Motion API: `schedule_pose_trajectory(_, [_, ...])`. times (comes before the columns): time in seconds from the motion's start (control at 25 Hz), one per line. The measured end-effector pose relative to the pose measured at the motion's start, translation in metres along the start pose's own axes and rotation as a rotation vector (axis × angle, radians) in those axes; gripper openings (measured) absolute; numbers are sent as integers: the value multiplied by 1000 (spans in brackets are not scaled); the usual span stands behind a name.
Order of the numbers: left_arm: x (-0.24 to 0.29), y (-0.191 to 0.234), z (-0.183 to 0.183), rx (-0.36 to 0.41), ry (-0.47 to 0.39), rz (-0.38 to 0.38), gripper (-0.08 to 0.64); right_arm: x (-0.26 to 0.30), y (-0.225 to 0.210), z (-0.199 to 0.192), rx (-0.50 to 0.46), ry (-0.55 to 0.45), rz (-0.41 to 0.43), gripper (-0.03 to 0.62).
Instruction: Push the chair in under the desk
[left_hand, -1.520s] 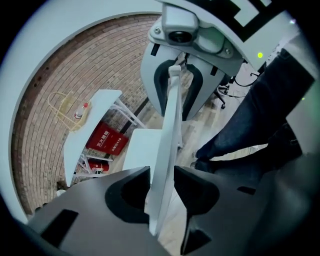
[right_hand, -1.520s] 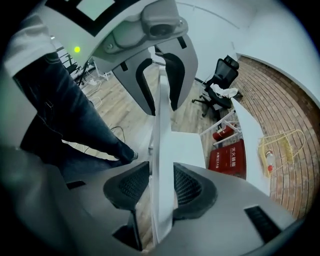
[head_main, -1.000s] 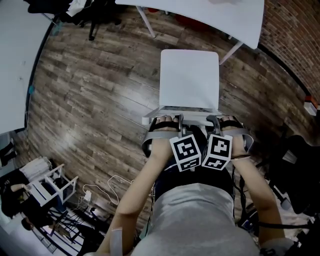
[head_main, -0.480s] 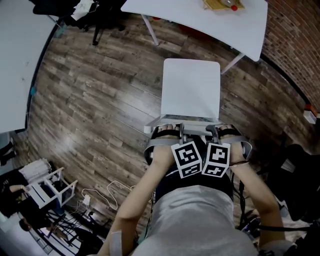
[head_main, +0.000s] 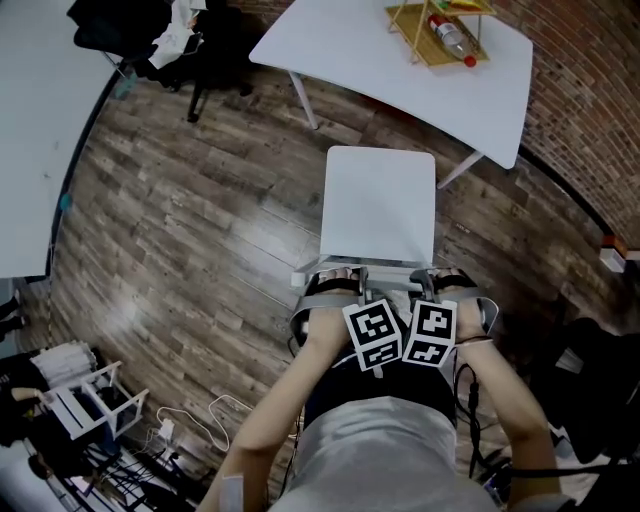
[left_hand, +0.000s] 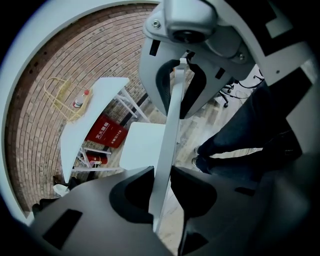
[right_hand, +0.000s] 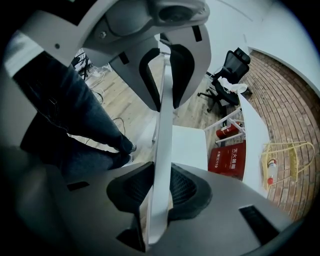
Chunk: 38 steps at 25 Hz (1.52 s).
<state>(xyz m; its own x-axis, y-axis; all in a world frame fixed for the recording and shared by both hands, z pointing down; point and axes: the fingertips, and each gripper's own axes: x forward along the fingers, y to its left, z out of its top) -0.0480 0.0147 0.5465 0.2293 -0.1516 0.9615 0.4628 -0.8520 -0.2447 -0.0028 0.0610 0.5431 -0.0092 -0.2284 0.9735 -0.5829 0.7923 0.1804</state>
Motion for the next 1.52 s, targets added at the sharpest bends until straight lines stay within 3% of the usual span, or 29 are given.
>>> schedule_pose_trajectory(0.12, [4, 21, -2, -6, -13, -22, 112, 3, -20, 4, 8, 4, -9, 95])
schedule_pose_trajectory(0.28, [9, 52, -8, 25, -24, 17, 114, 8, -50, 12, 29, -8, -27, 95])
schedule_pose_trajectory(0.76, [31, 143, -12, 94, -22, 12, 112, 30, -139, 17, 102, 1, -72, 95])
schedule_pose_trajectory(1.16, [56, 224, -8, 151, 0, -27, 108, 42, -223, 27, 166, -49, -37, 91])
schedule_pose_trajectory(1.52, [74, 296, -1, 190, -13, -36, 106, 59, -292, 20, 197, -17, -45, 91])
